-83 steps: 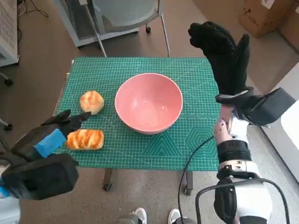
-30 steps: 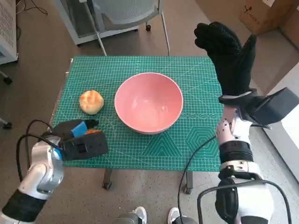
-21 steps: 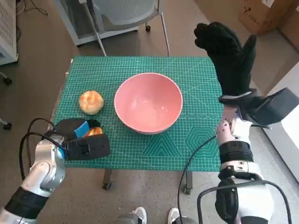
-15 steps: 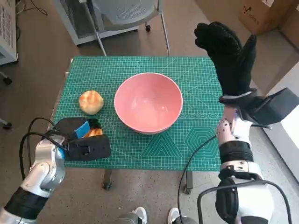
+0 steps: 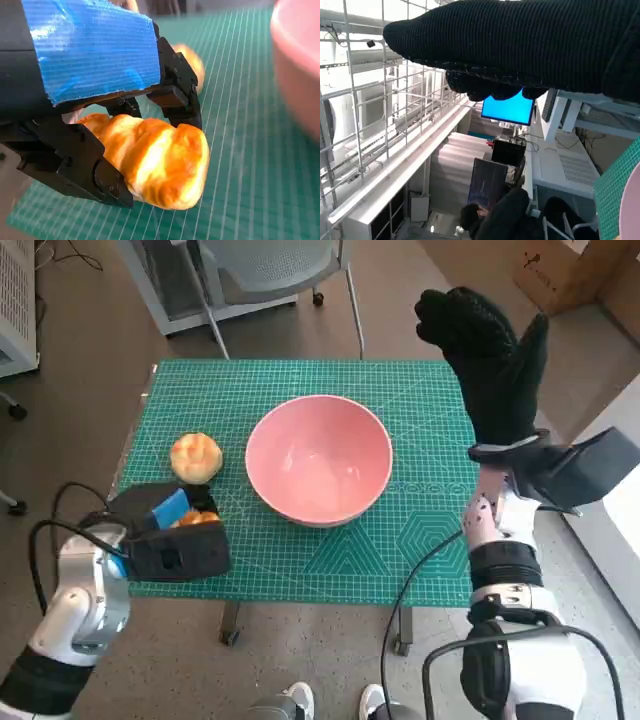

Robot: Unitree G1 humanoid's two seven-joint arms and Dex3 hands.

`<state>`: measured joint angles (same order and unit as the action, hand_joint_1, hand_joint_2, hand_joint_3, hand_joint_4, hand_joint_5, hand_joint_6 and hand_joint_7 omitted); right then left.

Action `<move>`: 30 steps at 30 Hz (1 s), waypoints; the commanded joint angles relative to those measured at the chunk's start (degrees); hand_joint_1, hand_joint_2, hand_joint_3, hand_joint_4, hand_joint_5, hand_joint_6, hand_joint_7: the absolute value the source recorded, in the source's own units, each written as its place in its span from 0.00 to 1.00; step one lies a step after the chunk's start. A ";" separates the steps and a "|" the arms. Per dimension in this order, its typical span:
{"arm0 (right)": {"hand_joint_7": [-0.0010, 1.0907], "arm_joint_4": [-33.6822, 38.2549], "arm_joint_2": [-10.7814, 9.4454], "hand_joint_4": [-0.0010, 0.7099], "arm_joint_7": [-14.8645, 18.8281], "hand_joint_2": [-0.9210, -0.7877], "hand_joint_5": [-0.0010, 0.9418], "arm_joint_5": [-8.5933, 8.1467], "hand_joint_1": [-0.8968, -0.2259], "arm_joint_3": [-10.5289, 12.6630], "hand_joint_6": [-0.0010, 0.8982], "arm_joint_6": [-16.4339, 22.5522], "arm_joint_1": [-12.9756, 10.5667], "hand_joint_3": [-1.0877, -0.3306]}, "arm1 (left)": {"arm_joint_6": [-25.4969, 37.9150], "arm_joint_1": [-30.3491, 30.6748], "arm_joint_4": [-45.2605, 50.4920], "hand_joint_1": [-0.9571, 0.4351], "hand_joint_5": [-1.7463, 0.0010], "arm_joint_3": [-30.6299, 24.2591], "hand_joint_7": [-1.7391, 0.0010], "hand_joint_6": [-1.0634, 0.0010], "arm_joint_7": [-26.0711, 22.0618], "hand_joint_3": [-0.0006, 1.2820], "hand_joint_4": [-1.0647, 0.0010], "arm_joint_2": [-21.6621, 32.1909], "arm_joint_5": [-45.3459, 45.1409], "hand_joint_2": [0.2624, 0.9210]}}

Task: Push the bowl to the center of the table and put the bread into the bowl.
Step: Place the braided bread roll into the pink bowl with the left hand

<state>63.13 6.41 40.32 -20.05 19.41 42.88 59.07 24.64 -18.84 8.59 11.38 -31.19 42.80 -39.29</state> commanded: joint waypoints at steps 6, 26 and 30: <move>0.01 0.12 0.13 0.39 0.90 0.00 0.00 -0.59 0.35 0.31 0.46 -0.54 -1.46 0.63 | 1.81 -5.40 11.38 0.69 0.36 -7.50 0.37 0.34 -1.33 0.03 0.31 1.15 0.94 0.98; 0.01 -0.50 0.57 0.38 2.73 0.00 0.00 -1.70 0.35 1.44 0.45 -0.89 -2.15 0.64 | -6.37 -20.25 8.00 0.69 0.44 1.82 0.38 0.29 4.87 0.01 0.23 -10.19 -2.55 0.96; 0.01 -0.58 0.83 0.38 2.70 0.00 0.00 -1.78 0.35 1.50 0.47 -0.81 -2.29 0.65 | -8.73 -23.04 2.09 0.69 0.43 4.51 0.38 0.30 6.15 0.01 0.25 -13.10 -2.76 0.97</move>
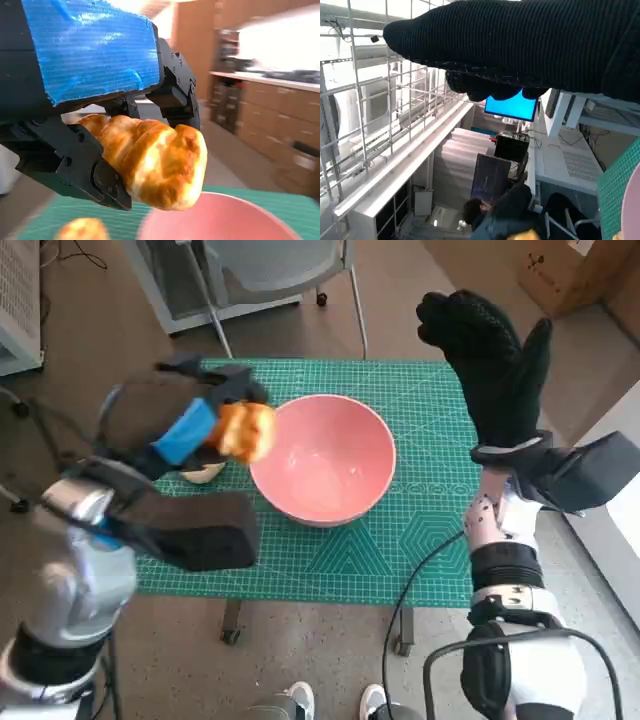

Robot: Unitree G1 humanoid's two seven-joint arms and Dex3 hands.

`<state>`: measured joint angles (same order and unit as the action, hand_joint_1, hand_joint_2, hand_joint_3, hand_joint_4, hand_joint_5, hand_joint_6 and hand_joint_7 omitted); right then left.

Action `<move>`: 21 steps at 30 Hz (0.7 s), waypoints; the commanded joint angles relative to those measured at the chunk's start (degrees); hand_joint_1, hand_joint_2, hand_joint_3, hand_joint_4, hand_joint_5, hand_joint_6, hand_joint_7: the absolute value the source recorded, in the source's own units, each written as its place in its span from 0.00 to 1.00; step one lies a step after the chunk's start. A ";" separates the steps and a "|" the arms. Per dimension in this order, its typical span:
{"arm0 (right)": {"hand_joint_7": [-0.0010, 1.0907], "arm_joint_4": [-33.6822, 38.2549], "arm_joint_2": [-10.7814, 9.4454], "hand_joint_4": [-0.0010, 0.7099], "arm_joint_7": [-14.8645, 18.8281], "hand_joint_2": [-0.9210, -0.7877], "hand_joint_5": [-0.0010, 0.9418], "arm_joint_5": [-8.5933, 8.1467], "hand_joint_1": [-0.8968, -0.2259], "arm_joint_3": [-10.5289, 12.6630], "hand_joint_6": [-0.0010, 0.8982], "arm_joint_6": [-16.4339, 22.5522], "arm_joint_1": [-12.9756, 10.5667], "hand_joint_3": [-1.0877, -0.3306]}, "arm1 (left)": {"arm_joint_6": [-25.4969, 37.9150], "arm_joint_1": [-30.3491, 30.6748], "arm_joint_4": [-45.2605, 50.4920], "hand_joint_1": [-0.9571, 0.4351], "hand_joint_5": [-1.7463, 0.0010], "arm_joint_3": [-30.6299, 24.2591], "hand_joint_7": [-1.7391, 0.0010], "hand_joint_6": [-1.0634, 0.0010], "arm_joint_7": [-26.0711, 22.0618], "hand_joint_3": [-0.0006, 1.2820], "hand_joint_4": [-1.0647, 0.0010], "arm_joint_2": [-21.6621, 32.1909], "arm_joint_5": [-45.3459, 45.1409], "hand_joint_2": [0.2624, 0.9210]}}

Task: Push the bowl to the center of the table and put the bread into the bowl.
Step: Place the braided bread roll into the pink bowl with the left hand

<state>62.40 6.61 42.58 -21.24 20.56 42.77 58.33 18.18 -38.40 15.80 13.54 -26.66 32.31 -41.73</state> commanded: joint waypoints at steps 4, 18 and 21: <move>0.02 -0.32 0.66 0.38 0.14 0.00 0.00 -0.52 0.35 0.20 0.48 -0.48 -1.85 0.65 | -5.69 -5.95 -13.09 0.69 0.41 4.34 0.37 0.32 3.73 0.01 0.27 -5.76 0.82 0.98; 0.01 -2.80 1.19 0.39 -0.29 0.00 0.00 -0.50 0.33 -0.24 0.47 -0.30 -3.66 0.66 | -12.20 -14.01 -37.29 0.69 0.37 9.24 0.34 0.37 10.00 0.02 0.31 -11.55 -0.07 1.00; 0.00 -3.21 1.51 0.39 -0.39 0.00 0.00 -0.38 0.31 -0.34 0.47 -0.18 -4.06 0.67 | -12.79 -14.36 -39.74 0.69 0.33 8.79 0.34 0.43 11.06 0.05 0.33 -12.01 0.83 1.00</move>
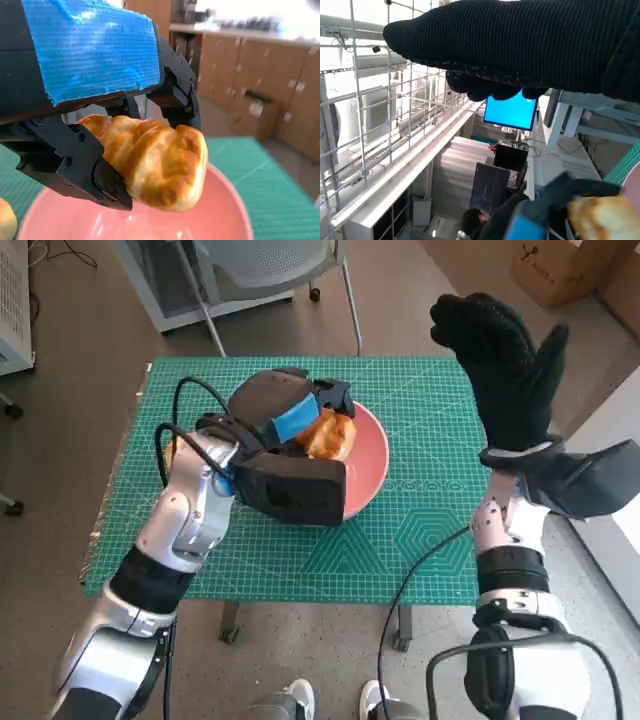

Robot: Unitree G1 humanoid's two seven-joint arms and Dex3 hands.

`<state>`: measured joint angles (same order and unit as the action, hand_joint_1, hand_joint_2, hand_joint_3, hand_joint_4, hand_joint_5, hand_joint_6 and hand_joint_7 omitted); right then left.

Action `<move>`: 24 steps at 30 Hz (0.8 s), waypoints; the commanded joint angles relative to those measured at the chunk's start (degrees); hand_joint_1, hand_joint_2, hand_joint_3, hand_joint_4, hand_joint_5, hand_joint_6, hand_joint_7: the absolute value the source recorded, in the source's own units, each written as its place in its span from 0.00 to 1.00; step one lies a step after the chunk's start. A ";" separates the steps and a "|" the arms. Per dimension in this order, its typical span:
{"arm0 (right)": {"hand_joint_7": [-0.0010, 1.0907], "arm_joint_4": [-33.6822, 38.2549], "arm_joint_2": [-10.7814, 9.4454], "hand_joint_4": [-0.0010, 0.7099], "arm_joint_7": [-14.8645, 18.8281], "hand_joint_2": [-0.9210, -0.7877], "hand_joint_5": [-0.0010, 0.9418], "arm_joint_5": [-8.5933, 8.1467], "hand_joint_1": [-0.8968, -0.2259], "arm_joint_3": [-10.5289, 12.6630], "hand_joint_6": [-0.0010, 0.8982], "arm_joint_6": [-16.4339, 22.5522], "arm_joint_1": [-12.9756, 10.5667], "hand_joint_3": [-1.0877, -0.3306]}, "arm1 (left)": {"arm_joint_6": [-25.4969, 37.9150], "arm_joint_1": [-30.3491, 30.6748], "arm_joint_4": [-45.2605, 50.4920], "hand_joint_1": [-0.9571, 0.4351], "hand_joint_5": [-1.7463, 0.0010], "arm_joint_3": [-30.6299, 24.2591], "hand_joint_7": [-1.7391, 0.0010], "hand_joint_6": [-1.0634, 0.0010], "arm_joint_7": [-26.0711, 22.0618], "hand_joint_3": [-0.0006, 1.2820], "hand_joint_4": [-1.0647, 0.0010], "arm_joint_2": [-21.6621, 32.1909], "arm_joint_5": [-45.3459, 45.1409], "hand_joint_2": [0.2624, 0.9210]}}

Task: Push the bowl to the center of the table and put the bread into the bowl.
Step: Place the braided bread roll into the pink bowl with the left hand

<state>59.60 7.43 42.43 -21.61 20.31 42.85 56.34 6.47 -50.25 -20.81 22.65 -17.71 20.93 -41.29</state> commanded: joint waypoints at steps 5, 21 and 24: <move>0.00 -0.69 1.13 0.38 -0.78 0.00 0.00 0.43 0.32 -0.32 0.46 0.50 -2.57 0.67 | 0.44 -1.71 -3.90 0.72 0.76 -1.79 0.76 0.65 -0.57 0.05 0.52 -1.05 3.68 0.98; 0.00 -0.37 0.87 0.37 -1.19 0.00 0.00 0.59 0.39 -0.71 0.45 1.53 -3.02 0.62 | 0.82 1.62 3.08 0.54 1.00 -3.79 1.00 0.90 -5.76 0.00 1.00 3.41 7.24 0.73; 0.00 -0.63 0.67 0.37 -1.08 0.00 0.00 0.33 0.38 -0.76 0.45 1.26 -3.19 0.62 | 0.57 3.14 6.78 0.52 1.00 -4.80 1.00 0.90 -5.51 0.00 1.00 5.49 6.87 0.71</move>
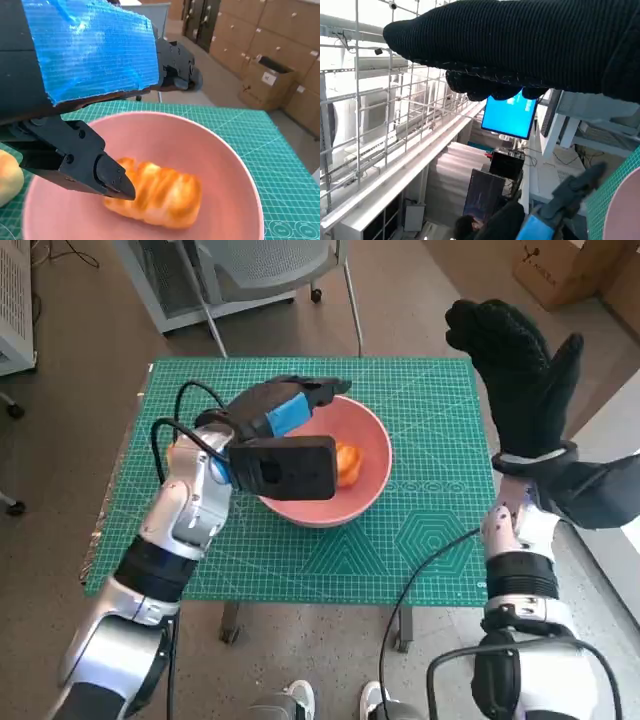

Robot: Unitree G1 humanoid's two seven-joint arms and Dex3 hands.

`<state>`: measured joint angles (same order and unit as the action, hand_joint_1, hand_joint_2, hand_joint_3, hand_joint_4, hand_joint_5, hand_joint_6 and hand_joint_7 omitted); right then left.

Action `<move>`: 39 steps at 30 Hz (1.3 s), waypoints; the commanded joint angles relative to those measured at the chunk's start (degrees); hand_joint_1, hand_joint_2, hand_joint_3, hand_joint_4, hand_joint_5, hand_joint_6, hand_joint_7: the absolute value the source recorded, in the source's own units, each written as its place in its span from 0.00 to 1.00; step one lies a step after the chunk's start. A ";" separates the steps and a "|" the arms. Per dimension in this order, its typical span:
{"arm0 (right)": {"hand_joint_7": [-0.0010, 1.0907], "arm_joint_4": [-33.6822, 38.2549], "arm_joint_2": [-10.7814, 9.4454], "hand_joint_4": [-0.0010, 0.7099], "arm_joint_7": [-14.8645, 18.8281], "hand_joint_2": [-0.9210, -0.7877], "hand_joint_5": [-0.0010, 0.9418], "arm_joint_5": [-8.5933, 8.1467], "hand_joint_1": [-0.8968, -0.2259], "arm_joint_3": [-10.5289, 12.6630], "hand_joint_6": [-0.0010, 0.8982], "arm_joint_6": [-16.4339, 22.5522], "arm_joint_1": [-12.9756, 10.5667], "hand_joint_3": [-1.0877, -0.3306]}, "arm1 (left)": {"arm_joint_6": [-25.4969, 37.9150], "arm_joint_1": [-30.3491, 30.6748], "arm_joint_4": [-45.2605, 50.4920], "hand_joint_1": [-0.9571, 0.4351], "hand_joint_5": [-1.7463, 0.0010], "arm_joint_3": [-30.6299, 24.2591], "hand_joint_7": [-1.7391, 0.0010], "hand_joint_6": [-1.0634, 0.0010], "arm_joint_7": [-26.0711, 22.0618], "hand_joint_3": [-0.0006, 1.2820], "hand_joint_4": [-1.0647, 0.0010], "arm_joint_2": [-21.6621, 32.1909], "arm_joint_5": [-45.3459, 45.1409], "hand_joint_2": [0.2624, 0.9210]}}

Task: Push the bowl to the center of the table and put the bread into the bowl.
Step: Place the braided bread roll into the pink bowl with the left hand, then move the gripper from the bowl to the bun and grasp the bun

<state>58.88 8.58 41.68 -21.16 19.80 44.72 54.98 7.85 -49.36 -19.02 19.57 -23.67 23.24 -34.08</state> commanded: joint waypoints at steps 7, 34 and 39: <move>0.00 -0.24 -0.87 0.37 -0.25 0.00 0.00 -0.22 0.36 -0.46 0.45 -0.97 -2.18 0.61 | 4.48 7.92 20.94 0.51 1.00 -7.61 0.99 0.87 -0.68 0.00 1.00 9.74 -3.99 0.67; 0.02 -0.03 -1.38 0.39 -0.62 0.00 0.01 -0.88 0.35 -0.62 0.48 -3.88 -0.94 0.66 | 19.18 19.09 32.61 0.79 1.00 -15.82 1.00 0.85 -18.42 0.01 1.00 23.53 -0.87 0.69; 0.02 -0.10 -1.92 0.40 -0.25 0.00 0.01 -0.98 0.35 -0.71 0.49 -4.04 -0.82 0.67 | 19.13 17.89 28.46 0.76 1.00 -12.11 1.00 0.86 -18.26 0.01 1.00 22.90 -2.03 0.69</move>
<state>58.16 7.32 41.41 -21.78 19.23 41.61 54.37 26.86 -30.49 11.47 5.28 -41.61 46.35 -35.12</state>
